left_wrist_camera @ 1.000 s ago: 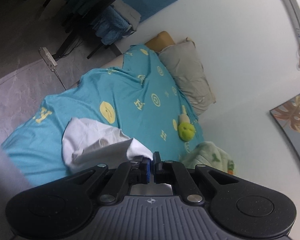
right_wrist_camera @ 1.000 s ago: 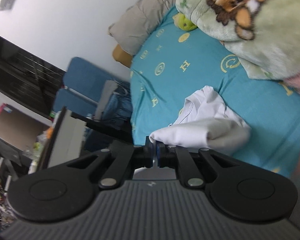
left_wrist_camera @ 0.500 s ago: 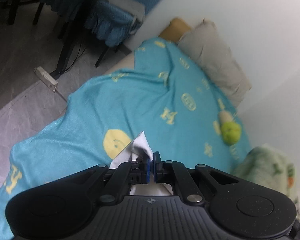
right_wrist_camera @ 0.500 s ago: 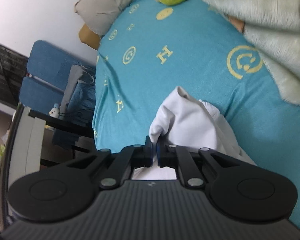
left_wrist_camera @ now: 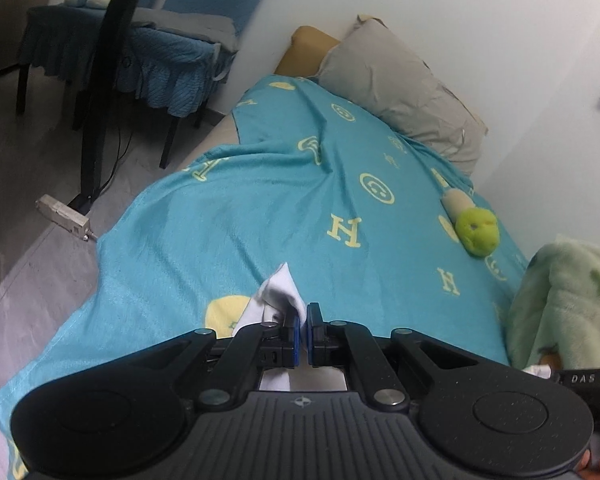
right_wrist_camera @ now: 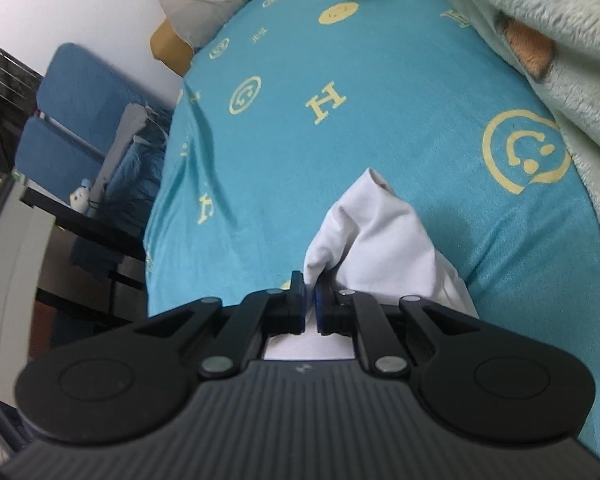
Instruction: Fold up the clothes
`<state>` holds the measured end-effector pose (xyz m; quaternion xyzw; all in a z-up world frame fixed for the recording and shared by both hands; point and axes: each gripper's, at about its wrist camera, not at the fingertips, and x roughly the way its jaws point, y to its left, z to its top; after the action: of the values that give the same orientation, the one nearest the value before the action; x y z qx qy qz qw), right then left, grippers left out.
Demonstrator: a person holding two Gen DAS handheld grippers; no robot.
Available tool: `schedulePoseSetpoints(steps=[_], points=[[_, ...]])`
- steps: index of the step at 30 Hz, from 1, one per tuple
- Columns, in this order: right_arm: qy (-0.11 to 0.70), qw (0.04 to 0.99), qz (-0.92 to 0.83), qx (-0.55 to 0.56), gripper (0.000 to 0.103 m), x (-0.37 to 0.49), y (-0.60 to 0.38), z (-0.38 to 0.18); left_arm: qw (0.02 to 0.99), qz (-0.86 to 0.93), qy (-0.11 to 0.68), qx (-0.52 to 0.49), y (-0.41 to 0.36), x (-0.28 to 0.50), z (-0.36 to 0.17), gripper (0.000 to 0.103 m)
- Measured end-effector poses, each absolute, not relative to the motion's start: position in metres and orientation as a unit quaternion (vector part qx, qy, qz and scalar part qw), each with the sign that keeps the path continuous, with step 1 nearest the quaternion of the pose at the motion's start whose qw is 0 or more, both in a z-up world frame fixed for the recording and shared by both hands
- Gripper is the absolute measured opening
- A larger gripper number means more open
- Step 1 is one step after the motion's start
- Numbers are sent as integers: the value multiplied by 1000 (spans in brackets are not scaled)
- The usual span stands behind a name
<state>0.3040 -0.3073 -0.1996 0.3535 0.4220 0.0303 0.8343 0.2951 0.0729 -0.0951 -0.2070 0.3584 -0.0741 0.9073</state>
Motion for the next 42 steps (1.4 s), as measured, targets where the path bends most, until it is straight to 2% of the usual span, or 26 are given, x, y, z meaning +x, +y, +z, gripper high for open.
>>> schedulePoseSetpoints(steps=[3, 4, 5, 6, 8, 10, 14, 16, 18, 21, 25, 33, 37, 38, 39, 40, 42], points=[[420, 840, 32, 341, 13, 303, -304, -198, 907, -83, 359, -204, 75, 294, -96, 8], [420, 842, 33, 336, 17, 303, -303, -197, 907, -87, 359, -202, 75, 293, -95, 14], [419, 844, 34, 332, 37, 303, -302, -196, 907, -90, 359, -200, 75, 293, -94, 28], [411, 850, 39, 326, 66, 300, -299, -192, 909, -91, 356, -195, 74, 291, -92, 35], [394, 860, 58, 320, 91, 294, -293, -183, 915, -91, 349, -178, 71, 286, -87, 68], [388, 871, 67, 295, 89, 287, -283, -174, 928, -88, 335, -136, 63, 278, -80, 80], [378, 902, 70, 197, 88, 277, -259, -167, 944, -108, 308, -47, 42, 262, -74, 82], [386, 908, 70, 145, 64, 281, -248, -172, 939, -120, 321, -34, 36, 260, -79, 81], [404, 903, 67, 128, 62, 289, -245, -184, 930, -124, 344, -24, 30, 263, -88, 81], [413, 899, 65, 128, 61, 293, -247, -198, 920, -128, 370, -10, 25, 265, -101, 81], [402, 905, 63, 124, 61, 273, -246, -187, 919, -124, 374, 10, 24, 261, -107, 81], [380, 916, 59, 117, 63, 233, -244, -166, 929, -123, 348, 15, 27, 207, -74, 81], [373, 921, 54, 105, 64, 208, -247, -152, 921, -142, 363, 12, 20, 176, -66, 81], [368, 922, 56, 111, 70, 203, -249, -150, 916, -145, 375, 10, 18, 171, -67, 81], [363, 923, 57, 117, 81, 199, -252, -148, 911, -142, 386, 7, 16, 169, -70, 81], [362, 922, 56, 124, 86, 198, -254, -148, 910, -134, 393, 5, 16, 167, -72, 81], [377, 914, 57, 138, 86, 197, -258, -152, 910, -119, 397, 15, 15, 165, -78, 81]])
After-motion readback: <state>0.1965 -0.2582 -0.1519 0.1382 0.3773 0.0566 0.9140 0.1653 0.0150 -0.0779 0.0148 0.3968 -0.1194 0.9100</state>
